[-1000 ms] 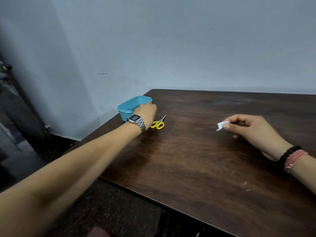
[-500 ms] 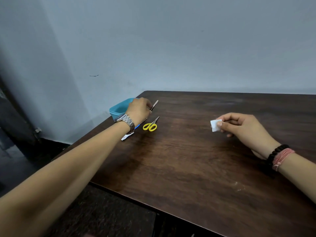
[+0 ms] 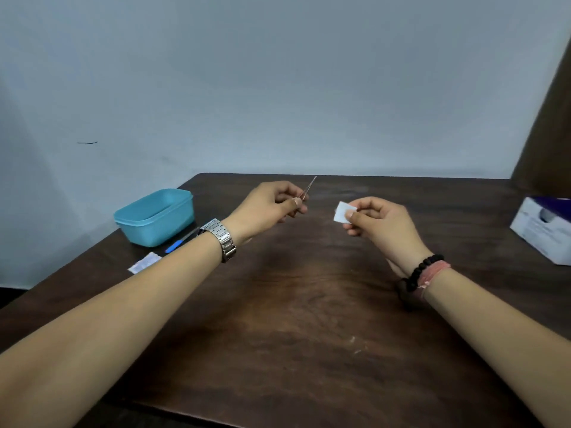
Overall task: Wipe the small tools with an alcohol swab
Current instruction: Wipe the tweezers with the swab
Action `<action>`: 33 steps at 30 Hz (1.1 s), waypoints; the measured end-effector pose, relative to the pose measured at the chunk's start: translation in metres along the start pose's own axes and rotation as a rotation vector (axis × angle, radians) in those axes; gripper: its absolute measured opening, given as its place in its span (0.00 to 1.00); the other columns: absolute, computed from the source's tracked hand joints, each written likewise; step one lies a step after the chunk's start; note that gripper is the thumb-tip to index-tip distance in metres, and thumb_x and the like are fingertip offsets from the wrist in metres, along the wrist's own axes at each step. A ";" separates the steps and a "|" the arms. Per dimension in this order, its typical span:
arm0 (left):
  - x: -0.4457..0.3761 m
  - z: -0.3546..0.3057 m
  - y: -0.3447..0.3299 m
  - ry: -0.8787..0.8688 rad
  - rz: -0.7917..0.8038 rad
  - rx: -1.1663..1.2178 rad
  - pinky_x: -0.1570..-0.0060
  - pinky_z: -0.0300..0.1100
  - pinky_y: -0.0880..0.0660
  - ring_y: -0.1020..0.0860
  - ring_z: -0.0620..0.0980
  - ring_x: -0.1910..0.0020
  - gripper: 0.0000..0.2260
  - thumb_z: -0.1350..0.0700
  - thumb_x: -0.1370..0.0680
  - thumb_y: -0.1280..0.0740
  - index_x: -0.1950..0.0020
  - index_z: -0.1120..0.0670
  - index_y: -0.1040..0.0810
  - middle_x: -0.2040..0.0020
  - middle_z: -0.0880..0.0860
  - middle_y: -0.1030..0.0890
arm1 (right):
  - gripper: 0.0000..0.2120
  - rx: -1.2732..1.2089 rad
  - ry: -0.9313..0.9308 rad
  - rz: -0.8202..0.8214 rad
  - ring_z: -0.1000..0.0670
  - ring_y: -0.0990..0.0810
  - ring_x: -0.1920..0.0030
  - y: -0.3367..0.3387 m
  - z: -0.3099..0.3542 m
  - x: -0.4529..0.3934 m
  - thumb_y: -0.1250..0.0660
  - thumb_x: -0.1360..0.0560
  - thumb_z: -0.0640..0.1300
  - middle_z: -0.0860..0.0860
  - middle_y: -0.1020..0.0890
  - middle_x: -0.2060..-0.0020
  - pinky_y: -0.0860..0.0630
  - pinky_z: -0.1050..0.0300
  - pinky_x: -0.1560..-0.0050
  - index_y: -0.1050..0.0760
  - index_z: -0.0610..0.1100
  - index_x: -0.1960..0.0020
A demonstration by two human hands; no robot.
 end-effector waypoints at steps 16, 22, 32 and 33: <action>0.004 0.007 -0.057 -0.080 -0.054 -0.026 0.56 0.44 0.17 0.16 0.51 0.59 0.05 0.57 0.26 0.26 0.50 0.54 0.18 0.57 0.52 0.16 | 0.10 -0.227 -0.106 0.044 0.51 0.17 0.57 0.002 -0.009 -0.008 0.38 0.23 0.27 0.41 0.17 0.55 0.19 0.63 0.52 0.21 0.36 0.49; 0.009 0.003 -0.060 -0.106 -0.043 -0.002 0.61 0.38 0.19 0.19 0.43 0.63 0.06 0.58 0.26 0.25 0.52 0.53 0.19 0.58 0.52 0.16 | 0.05 -0.148 -0.076 0.064 0.54 0.19 0.63 0.002 -0.011 -0.008 0.31 0.25 0.33 0.47 0.17 0.63 0.20 0.63 0.55 0.19 0.39 0.52; 0.015 0.001 -0.063 -0.122 -0.036 0.011 0.63 0.37 0.19 0.19 0.42 0.65 0.07 0.58 0.27 0.24 0.53 0.52 0.21 0.59 0.52 0.17 | 0.04 -0.071 -0.046 -0.008 0.54 0.21 0.62 0.004 -0.012 -0.011 0.31 0.24 0.37 0.49 0.18 0.64 0.23 0.62 0.61 0.19 0.43 0.56; 0.015 0.001 -0.063 -0.121 -0.036 0.008 0.64 0.37 0.20 0.19 0.42 0.66 0.07 0.58 0.27 0.24 0.54 0.53 0.21 0.59 0.52 0.17 | 0.03 -0.063 -0.052 0.005 0.55 0.21 0.63 0.003 -0.013 -0.010 0.31 0.24 0.37 0.50 0.18 0.64 0.23 0.62 0.62 0.19 0.42 0.55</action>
Point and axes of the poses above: each hand's wrist, its own x-axis away from the middle knuckle, its own y-axis out of the back of the hand, z = x × y, the point moved 3 cm from there along -x, towards the middle knuckle
